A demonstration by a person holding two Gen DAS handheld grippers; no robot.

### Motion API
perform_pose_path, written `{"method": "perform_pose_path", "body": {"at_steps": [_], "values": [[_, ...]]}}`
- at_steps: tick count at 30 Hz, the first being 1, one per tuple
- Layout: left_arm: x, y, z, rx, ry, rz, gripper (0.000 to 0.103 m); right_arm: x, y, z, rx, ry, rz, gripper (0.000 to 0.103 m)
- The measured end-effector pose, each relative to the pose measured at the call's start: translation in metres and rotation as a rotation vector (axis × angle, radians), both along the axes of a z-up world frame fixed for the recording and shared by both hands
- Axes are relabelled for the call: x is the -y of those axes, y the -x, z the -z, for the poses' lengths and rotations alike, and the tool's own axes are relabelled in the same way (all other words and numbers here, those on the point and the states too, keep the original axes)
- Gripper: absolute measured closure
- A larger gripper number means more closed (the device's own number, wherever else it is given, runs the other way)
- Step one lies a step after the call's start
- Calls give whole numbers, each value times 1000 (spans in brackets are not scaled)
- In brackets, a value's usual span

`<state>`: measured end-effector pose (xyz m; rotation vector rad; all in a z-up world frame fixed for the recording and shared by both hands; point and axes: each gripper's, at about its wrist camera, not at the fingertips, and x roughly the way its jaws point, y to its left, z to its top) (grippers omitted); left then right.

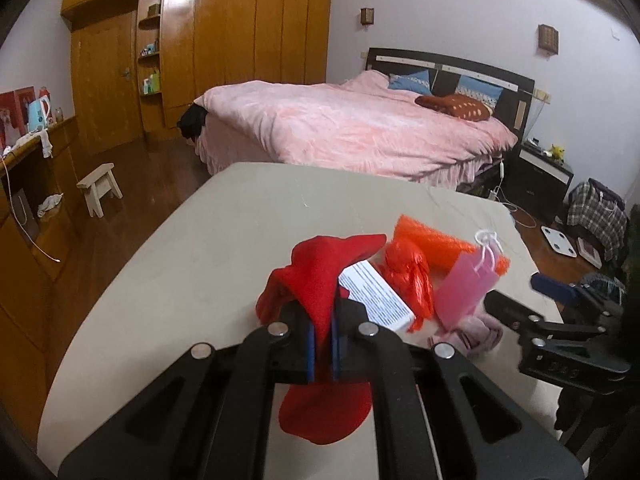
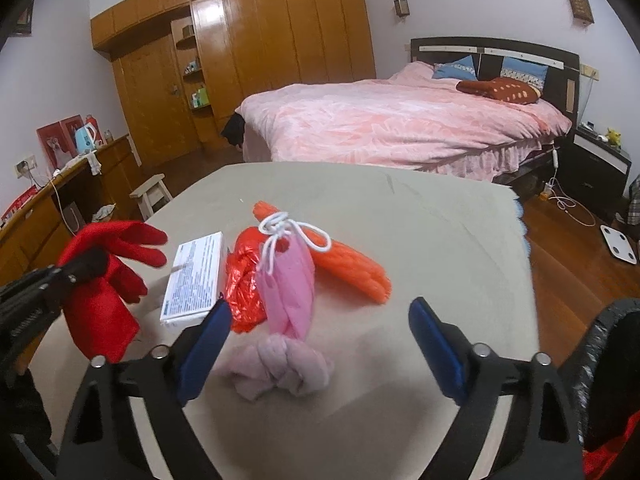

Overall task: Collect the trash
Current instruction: 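Close the right gripper on the pink mesh bag with white drawstring, then carry the red glove and pink bag over the bin and open both grippers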

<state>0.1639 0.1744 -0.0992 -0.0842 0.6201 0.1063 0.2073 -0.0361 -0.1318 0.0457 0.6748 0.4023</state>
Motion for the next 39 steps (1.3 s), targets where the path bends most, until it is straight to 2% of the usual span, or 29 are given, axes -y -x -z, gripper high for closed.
{"method": "perform_pose_path", "body": {"at_steps": [1, 9, 11, 16, 21, 29, 39], "values": [[-1, -1, -1, 4, -2, -3, 98, -3, -2, 1, -5, -2, -7, 27], [-10, -3, 0, 13, 6, -9, 98, -20, -14, 9, -26, 14, -29, 38], [-11, -3, 0, 13, 5, -8, 98, -23, -16, 12, -37, 19, -34, 44], [-11, -3, 0, 13, 7, -9, 98, -25, -19, 15, -66, 7, -48, 72], [-12, -3, 0, 17, 6, -6, 98, -23, -14, 9, -56, -10, -65, 85], [-9, 0, -6, 38, 0, 9, 98, -22, -4, -14, -1, -43, -91, 87], [7, 8, -35, 93, -13, 40, 98, -9, 17, -55, 75, -81, -109, 89]]}}
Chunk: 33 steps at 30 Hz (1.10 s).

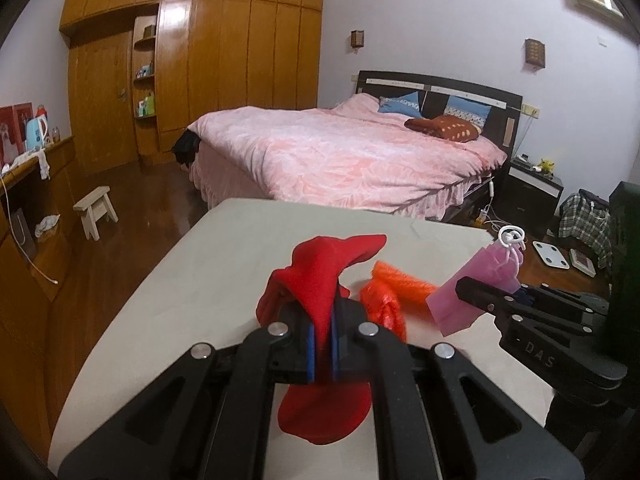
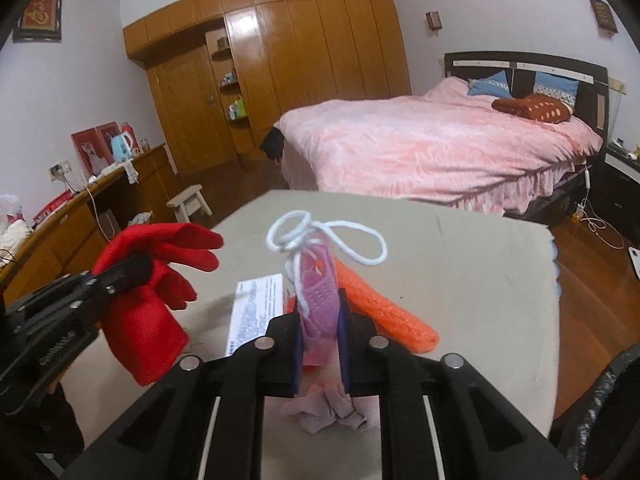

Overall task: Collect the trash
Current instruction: 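Carry the red glove and pink bag over the bin and open both grippers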

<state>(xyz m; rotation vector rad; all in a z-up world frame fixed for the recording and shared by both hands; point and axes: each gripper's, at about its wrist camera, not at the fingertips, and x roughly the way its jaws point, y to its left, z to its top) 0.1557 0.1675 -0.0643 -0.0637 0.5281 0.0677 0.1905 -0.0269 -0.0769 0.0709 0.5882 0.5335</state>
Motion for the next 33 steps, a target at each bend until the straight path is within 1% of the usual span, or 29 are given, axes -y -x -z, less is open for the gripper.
{"method": "perform_pose_path", "body": {"at_steps": [8, 15, 21, 33], "values": [[25, 12, -17, 29, 4, 53, 98, 32, 28, -27, 37, -22, 29, 89], [57, 21, -29, 55, 9, 114, 98, 69, 50, -47, 67, -18, 78, 89], [96, 28, -36, 69, 13, 191, 98, 100, 65, -56, 82, -8, 130, 89], [161, 36, -39, 80, 27, 333, 98, 170, 94, -61, 94, 13, 272, 89]]}}
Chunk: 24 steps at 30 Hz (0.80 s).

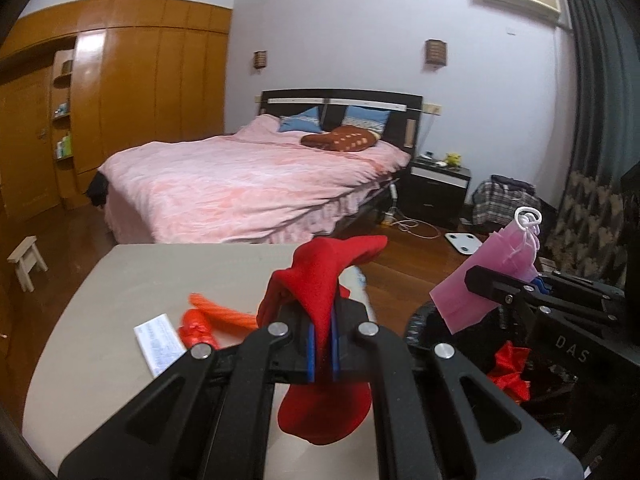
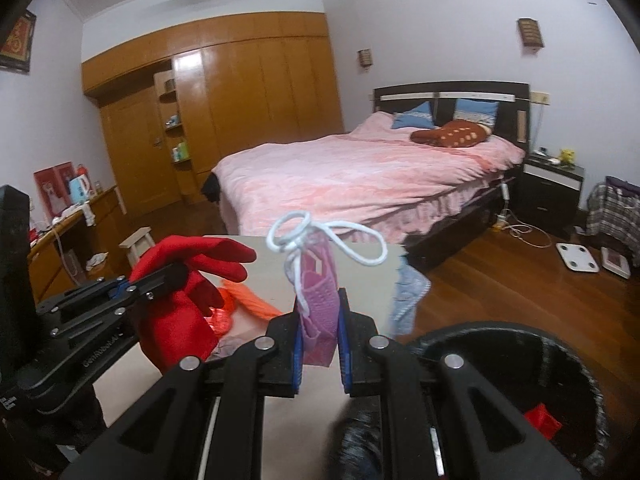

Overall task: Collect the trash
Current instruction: 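Carry the red glove and pink bag over the bin and open both grippers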

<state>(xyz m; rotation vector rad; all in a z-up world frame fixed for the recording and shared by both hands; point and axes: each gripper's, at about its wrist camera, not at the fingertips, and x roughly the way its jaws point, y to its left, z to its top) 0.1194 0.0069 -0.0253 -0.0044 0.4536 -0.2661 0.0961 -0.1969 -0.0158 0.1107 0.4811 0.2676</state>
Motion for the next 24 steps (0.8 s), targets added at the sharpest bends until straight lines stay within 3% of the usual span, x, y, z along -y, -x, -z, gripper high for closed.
{"method": "perform_pose_path", "body": {"at_steps": [24], "values": [[143, 5, 20, -24, 8, 343, 98, 132, 48, 18, -52, 51, 312, 89]]}}
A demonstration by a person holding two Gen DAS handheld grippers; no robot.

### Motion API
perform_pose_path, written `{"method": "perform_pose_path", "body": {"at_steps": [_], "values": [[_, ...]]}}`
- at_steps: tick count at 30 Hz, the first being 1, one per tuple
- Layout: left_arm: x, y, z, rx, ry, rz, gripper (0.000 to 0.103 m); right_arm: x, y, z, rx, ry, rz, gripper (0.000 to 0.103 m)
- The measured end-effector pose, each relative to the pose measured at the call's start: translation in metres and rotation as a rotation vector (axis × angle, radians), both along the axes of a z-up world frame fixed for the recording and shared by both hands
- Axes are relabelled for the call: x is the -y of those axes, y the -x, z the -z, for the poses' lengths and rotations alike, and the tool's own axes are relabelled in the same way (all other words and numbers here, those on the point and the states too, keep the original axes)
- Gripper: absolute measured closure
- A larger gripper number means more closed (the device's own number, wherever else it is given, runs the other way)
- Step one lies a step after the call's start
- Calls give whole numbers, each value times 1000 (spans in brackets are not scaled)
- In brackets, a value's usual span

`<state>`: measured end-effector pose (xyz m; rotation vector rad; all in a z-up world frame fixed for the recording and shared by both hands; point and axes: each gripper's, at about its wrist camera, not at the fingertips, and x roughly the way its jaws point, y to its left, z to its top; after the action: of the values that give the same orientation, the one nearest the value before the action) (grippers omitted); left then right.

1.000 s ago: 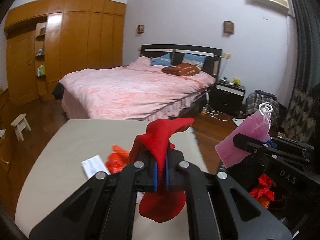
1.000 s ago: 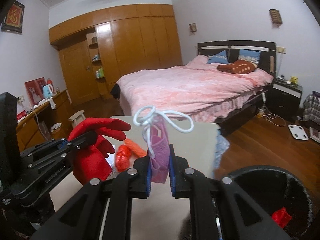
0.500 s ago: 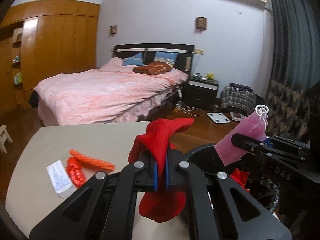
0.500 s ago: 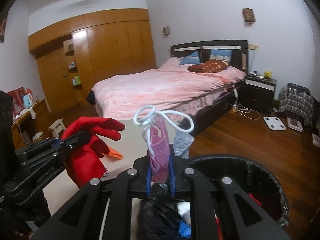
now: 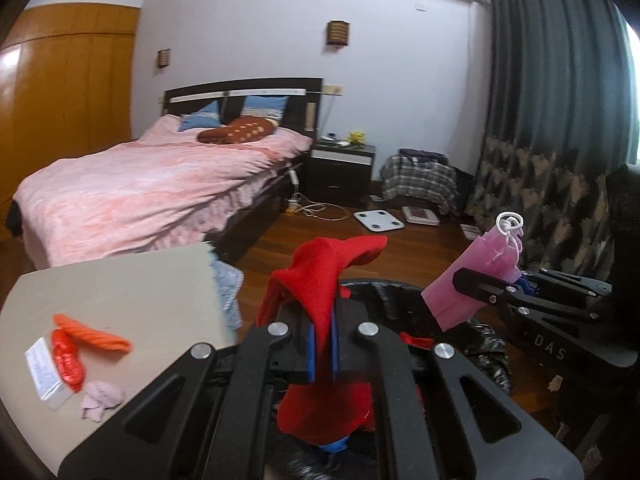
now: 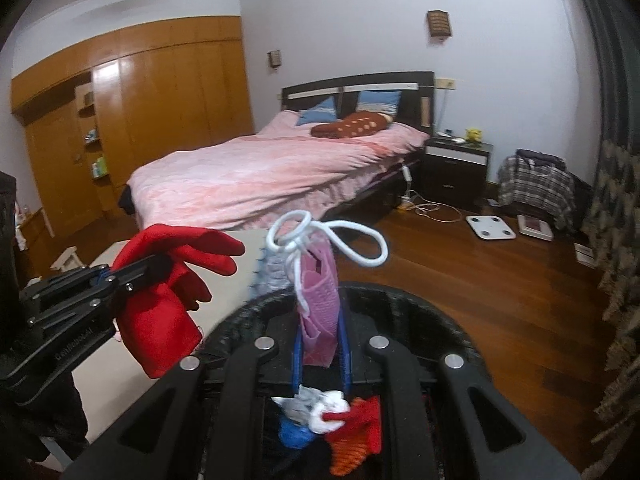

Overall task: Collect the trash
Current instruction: 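Carry the red glove and pink bag over the bin and open both grippers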

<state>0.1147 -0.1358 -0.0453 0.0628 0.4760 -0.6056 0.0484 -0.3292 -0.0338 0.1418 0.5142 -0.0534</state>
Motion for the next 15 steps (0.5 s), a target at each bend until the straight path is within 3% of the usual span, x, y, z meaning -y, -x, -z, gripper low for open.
{"method": "perform_pose_path", "body": {"at_steps": [13, 15], "values": [[56, -12, 22, -49, -9, 117, 98, 34, 11, 20, -34, -3, 81, 89], [62, -14, 26, -60, -16, 133, 94, 34, 10, 24, -41, -3, 87, 85]]}}
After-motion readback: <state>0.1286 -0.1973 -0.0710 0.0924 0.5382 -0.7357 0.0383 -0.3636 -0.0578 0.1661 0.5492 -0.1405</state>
